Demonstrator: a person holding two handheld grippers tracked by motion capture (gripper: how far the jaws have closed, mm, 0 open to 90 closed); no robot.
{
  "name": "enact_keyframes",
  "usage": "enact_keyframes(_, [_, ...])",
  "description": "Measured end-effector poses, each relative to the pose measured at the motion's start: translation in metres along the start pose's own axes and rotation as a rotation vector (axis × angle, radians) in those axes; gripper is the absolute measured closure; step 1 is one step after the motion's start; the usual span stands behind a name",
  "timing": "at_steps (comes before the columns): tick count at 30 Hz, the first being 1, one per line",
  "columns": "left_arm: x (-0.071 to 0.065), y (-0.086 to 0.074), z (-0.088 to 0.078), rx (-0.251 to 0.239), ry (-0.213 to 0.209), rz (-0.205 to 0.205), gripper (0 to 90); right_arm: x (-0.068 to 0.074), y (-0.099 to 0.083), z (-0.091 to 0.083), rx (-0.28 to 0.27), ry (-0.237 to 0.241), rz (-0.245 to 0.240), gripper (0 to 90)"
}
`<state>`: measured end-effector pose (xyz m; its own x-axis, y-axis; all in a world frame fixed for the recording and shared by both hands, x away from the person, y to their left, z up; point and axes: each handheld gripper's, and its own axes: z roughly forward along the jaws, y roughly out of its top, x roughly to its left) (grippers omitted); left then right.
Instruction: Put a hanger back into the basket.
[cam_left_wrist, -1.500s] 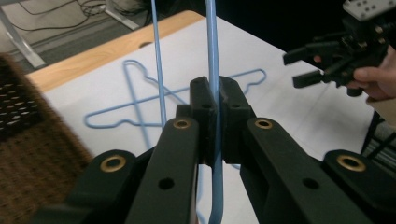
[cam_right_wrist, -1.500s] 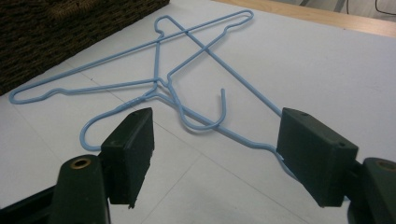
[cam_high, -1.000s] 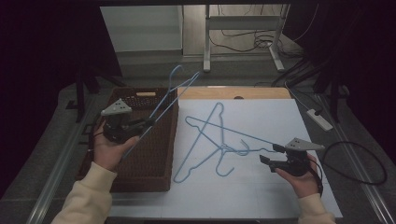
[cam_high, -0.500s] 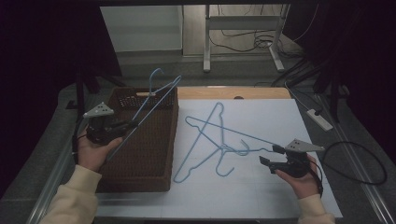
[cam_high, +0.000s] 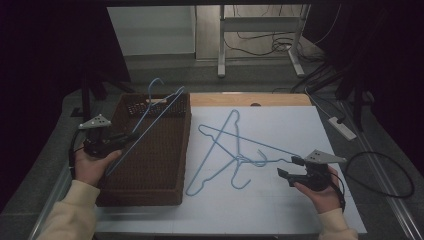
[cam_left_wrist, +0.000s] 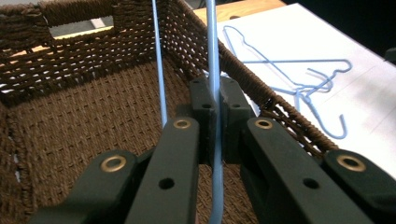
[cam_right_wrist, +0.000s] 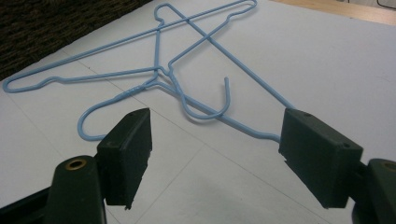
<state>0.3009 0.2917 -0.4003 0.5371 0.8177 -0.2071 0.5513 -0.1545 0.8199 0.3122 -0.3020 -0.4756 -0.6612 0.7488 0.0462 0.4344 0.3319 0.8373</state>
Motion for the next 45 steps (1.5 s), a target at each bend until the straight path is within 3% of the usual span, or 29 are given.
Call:
enact_keyframes(6, [-0.002, -0.003, -0.007, -0.001, -0.017, 0.023, 86.7, 0.000, 0.000, 0.000, -0.002, -0.002, 0.003, 26.3])
enact_keyframes(8, [-0.001, -0.007, -0.005, 0.028, -0.014, 0.042, 86.7, 0.000, 0.000, 0.000, 0.000, -0.002, 0.000, 26.3])
enact_keyframes(13, [0.002, -0.016, 0.001, 0.090, -0.025, 0.043, 86.7, 0.000, 0.000, 0.001, -0.001, -0.002, 0.005, 26.3])
enact_keyframes(20, [0.012, -0.021, 0.019, 0.166, 0.008, 0.030, 86.6, 0.001, -0.001, 0.002, 0.007, -0.002, 0.003, 26.5])
enact_keyframes(25, [0.022, -0.025, 0.031, 0.217, 0.050, 0.002, 86.5, 0.002, -0.001, 0.003, 0.011, -0.001, -0.002, 26.5])
enact_keyframes(27, [0.030, -0.026, 0.032, 0.201, 0.066, -0.045, 86.4, 0.002, -0.001, 0.003, 0.014, -0.004, 0.002, 26.5])
enact_keyframes(32, [0.040, -0.030, 0.032, 0.247, 0.163, -0.091, 86.3, 0.002, -0.001, 0.004, 0.016, -0.004, 0.001, 26.5])
enact_keyframes(33, [0.042, -0.032, 0.033, 0.270, 0.199, -0.095, 86.3, 0.002, -0.001, 0.004, 0.017, -0.004, 0.002, 26.5])
enact_keyframes(34, [0.042, -0.032, 0.033, 0.270, 0.199, -0.095, 86.3, 0.002, -0.001, 0.004, 0.017, -0.004, 0.002, 26.5])
enact_keyframes(38, [0.041, -0.033, 0.040, 0.332, 0.274, -0.088, 86.2, 0.002, -0.001, 0.005, 0.020, -0.005, 0.001, 26.5])
enact_keyframes(45, [0.042, -0.034, 0.050, 0.440, 0.353, -0.092, 86.0, 0.003, -0.002, 0.006, 0.024, -0.008, 0.002, 26.5])
